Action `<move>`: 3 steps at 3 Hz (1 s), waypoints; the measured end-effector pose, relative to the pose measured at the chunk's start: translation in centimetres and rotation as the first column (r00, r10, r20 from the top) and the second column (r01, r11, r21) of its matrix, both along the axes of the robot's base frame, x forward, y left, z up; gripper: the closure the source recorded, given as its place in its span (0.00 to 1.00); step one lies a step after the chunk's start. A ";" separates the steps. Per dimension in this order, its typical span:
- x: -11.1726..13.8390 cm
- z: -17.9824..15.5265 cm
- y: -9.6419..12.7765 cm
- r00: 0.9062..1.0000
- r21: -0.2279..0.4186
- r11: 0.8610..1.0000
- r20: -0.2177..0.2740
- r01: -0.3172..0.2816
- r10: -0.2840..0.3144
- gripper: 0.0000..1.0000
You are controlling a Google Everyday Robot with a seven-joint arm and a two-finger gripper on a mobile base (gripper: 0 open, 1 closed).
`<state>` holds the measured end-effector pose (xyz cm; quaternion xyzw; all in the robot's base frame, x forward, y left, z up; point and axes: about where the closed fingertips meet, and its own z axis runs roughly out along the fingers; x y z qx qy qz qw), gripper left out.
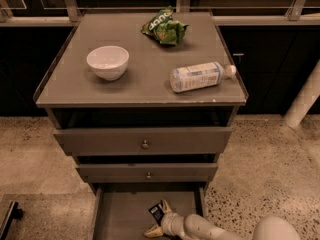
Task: Pick rxbar blueberry from bottom drawer and place on counter
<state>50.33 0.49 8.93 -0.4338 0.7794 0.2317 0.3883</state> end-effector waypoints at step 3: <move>0.0 0.0 0.0 1.000 0.000 1.000 0.000 0.000 0.000 0.87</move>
Offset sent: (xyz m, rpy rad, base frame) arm 0.0000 0.0000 0.0001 0.0000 0.0000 0.0001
